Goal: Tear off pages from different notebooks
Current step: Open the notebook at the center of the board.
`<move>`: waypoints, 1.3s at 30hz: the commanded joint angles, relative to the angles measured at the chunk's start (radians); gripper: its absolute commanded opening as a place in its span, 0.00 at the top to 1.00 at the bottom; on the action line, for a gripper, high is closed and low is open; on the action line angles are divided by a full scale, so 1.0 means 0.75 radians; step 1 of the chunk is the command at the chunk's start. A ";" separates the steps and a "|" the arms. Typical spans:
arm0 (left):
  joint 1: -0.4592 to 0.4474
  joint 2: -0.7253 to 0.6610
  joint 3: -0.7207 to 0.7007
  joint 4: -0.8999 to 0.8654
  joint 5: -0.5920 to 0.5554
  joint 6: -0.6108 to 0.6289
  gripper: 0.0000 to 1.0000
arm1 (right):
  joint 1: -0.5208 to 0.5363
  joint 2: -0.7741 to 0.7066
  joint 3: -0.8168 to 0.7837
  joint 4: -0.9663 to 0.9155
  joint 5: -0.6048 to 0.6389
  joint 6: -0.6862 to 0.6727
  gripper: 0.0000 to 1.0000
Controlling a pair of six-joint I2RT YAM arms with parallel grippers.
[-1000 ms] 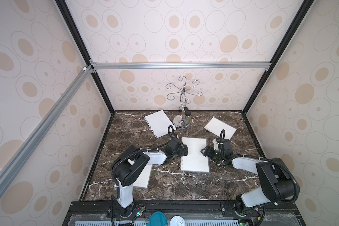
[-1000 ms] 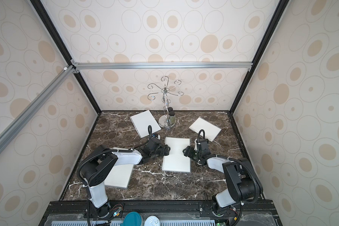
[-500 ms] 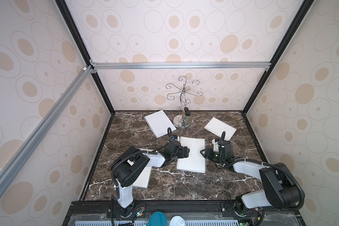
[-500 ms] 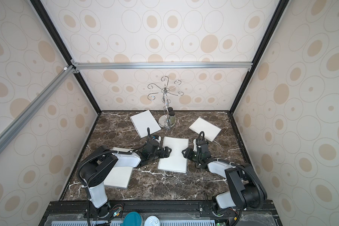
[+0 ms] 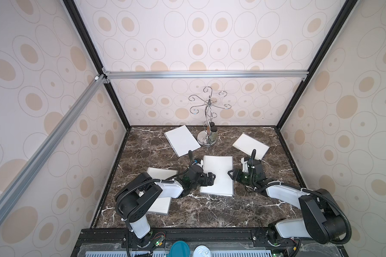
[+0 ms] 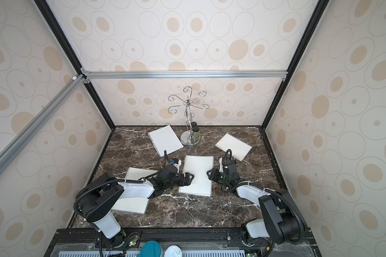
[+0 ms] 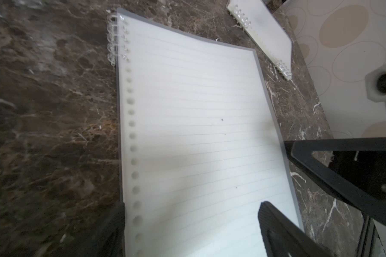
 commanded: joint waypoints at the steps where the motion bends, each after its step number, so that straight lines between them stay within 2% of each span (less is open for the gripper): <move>1: -0.019 -0.025 -0.011 0.060 -0.020 -0.024 0.06 | 0.009 0.024 0.016 -0.022 0.042 0.015 0.54; 3: -0.019 -0.016 0.004 0.042 -0.015 -0.019 0.06 | 0.013 0.024 0.007 -0.006 0.043 0.021 0.55; 7: -0.021 -0.021 0.017 0.026 -0.021 -0.012 0.06 | 0.022 0.011 0.033 -0.072 0.089 0.006 0.78; 9: -0.023 -0.027 0.008 0.045 -0.023 -0.016 0.06 | 0.024 0.008 0.039 -0.082 0.105 0.000 0.85; 19: -0.037 -0.045 0.002 0.041 -0.029 -0.017 0.06 | 0.037 -0.046 0.025 -0.001 0.014 0.014 0.99; 27: -0.039 -0.085 0.000 0.004 -0.056 -0.004 0.06 | 0.043 -0.223 -0.019 0.022 0.007 0.032 1.00; 31: -0.039 -0.160 -0.005 -0.031 -0.116 0.024 0.06 | 0.055 -0.236 -0.022 0.076 -0.046 0.032 1.00; 35: -0.039 -0.234 0.051 -0.156 -0.190 0.079 0.05 | 0.108 -0.250 -0.021 0.110 -0.033 0.014 1.00; 37: -0.039 -0.260 0.087 -0.213 -0.208 0.108 0.05 | 0.125 -0.251 -0.015 0.127 -0.036 0.015 0.95; 39: -0.040 -0.288 0.111 -0.239 -0.228 0.131 0.04 | 0.134 -0.242 0.001 0.144 -0.061 0.015 0.82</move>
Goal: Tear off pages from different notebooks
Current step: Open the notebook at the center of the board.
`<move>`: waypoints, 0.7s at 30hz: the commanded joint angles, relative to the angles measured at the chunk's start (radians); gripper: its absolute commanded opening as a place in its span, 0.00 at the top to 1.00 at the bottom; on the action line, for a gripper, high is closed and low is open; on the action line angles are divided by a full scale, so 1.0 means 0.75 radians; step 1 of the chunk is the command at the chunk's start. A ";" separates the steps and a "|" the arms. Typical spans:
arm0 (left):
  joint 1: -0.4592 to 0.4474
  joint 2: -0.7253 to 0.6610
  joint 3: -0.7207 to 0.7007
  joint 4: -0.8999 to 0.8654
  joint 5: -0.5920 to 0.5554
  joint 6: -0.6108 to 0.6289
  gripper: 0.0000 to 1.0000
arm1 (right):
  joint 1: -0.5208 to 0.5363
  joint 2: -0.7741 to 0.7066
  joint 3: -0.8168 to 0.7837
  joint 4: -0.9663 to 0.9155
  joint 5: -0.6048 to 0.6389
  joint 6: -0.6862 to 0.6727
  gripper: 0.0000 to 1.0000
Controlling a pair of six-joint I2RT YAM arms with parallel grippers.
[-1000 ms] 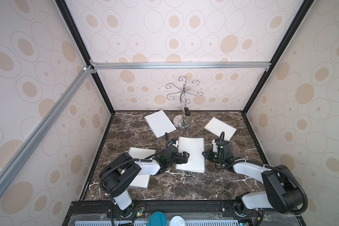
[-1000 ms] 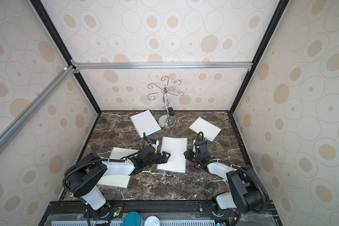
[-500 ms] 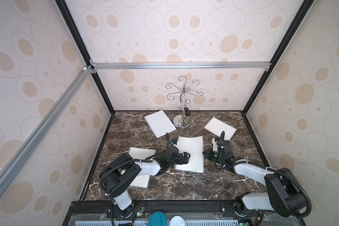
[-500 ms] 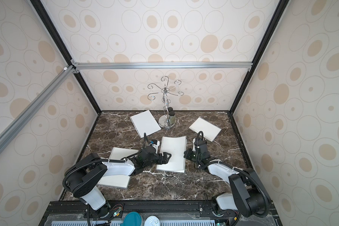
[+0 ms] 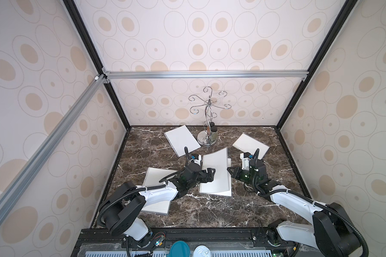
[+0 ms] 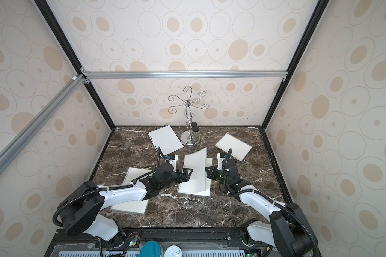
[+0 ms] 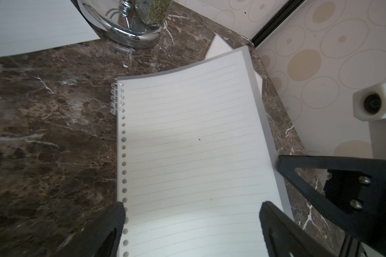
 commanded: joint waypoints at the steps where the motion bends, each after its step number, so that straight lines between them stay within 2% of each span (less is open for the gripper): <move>1: -0.013 -0.053 0.076 -0.116 -0.082 0.076 0.04 | 0.024 -0.008 0.011 0.075 -0.054 -0.003 0.80; 6: -0.011 -0.082 0.125 -0.175 -0.121 0.107 0.02 | 0.080 0.034 0.005 0.200 -0.091 0.005 0.77; 11: -0.005 -0.082 0.204 -0.262 -0.161 0.136 0.02 | 0.150 0.088 0.045 0.212 -0.106 -0.035 0.72; 18: 0.024 -0.086 0.306 -0.373 -0.179 0.162 0.02 | 0.223 0.050 0.017 0.248 -0.043 -0.082 0.47; 21: 0.033 -0.099 0.334 -0.416 -0.189 0.184 0.01 | 0.242 0.051 0.038 0.233 -0.047 -0.111 0.45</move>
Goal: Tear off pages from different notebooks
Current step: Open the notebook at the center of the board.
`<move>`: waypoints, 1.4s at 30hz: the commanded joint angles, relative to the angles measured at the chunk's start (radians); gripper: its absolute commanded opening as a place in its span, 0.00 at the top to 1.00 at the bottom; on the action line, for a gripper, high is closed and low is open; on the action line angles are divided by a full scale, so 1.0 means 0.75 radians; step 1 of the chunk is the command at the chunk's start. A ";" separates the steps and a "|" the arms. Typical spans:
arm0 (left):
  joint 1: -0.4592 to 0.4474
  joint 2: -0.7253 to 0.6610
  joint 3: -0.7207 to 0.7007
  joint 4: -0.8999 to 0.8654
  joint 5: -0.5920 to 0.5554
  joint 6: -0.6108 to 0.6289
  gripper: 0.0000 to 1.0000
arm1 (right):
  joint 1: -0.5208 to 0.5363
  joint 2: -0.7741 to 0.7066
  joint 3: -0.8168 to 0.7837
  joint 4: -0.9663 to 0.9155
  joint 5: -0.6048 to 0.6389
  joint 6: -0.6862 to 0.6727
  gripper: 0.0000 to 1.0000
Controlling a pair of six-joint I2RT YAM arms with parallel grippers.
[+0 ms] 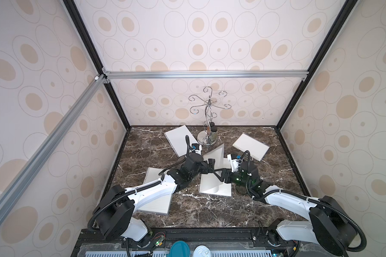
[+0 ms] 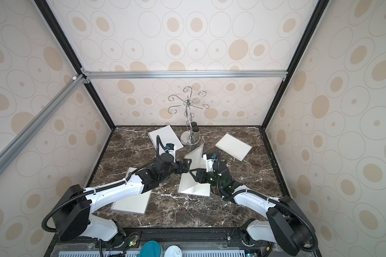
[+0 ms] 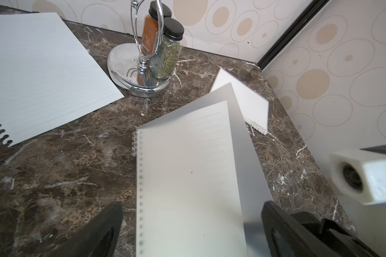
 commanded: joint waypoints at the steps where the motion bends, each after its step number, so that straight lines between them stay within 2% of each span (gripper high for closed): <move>1: 0.018 -0.040 0.067 -0.090 -0.042 0.056 0.01 | 0.026 -0.017 0.034 0.026 0.014 -0.052 0.44; 5: 0.052 -0.059 0.087 -0.104 0.015 0.077 0.00 | 0.066 0.029 0.058 0.053 0.013 -0.076 0.39; 11: 0.098 -0.039 0.214 -0.232 0.117 0.137 0.00 | 0.118 0.113 0.086 0.104 0.002 -0.111 0.33; 18: 0.137 0.037 0.323 -0.352 0.152 0.162 0.00 | 0.141 0.163 0.065 0.205 -0.002 -0.121 0.19; 25: 0.137 0.180 0.432 -0.444 0.294 0.257 0.00 | 0.155 0.211 0.089 0.213 -0.016 -0.142 0.16; 31: 0.137 0.237 0.494 -0.537 0.250 0.294 0.00 | 0.184 0.224 0.094 0.228 -0.006 -0.170 0.05; 37: 0.137 0.258 0.505 -0.574 0.209 0.297 0.00 | 0.201 0.226 0.100 0.230 0.004 -0.183 0.03; 40: 0.138 0.268 0.504 -0.583 0.178 0.295 0.08 | 0.203 0.234 0.108 0.228 -0.001 -0.183 0.03; 42: 0.137 0.275 0.512 -0.598 0.163 0.294 0.20 | 0.207 0.240 0.111 0.226 -0.004 -0.182 0.03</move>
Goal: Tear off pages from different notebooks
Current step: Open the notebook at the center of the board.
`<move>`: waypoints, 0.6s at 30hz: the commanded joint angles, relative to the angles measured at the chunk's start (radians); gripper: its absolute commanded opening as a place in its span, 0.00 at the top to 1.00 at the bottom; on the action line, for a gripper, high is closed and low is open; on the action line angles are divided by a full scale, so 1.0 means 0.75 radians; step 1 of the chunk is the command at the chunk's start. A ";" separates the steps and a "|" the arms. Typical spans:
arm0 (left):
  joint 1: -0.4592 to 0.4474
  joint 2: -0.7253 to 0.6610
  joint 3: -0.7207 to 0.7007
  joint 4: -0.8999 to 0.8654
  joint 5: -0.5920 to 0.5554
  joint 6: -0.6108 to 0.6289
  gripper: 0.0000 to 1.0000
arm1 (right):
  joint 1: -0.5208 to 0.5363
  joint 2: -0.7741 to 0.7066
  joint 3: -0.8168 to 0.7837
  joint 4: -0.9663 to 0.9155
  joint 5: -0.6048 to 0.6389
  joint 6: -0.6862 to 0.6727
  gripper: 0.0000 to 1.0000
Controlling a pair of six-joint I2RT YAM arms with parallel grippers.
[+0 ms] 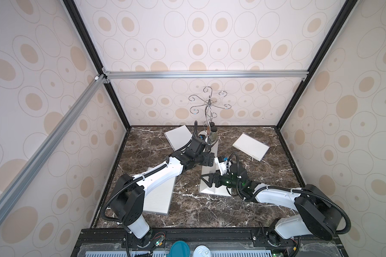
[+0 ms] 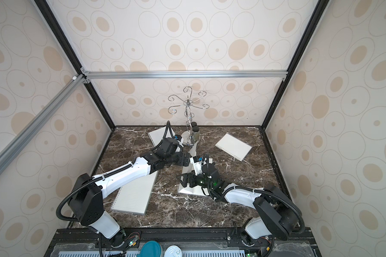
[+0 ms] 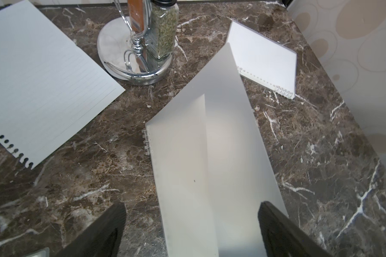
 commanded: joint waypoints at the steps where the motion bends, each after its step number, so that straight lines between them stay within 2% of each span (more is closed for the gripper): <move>1: 0.004 0.022 0.056 -0.065 -0.061 0.020 0.28 | 0.018 0.016 0.040 0.042 -0.021 -0.024 0.03; 5: 0.004 0.030 0.081 -0.120 -0.150 0.006 0.47 | 0.021 0.014 0.038 0.045 -0.021 -0.026 0.03; 7: 0.004 0.020 0.091 -0.145 -0.197 -0.008 0.47 | 0.023 0.015 0.038 0.048 -0.021 -0.033 0.03; 13: 0.006 -0.113 0.093 -0.140 -0.311 -0.066 0.19 | 0.031 0.041 0.051 0.058 -0.023 -0.040 0.04; 15: 0.008 -0.169 0.088 -0.110 -0.322 -0.066 0.13 | 0.037 0.050 0.058 0.066 -0.027 -0.044 0.04; 18: 0.008 -0.207 0.095 -0.076 -0.272 -0.051 0.11 | 0.047 0.062 0.071 0.073 -0.032 -0.049 0.04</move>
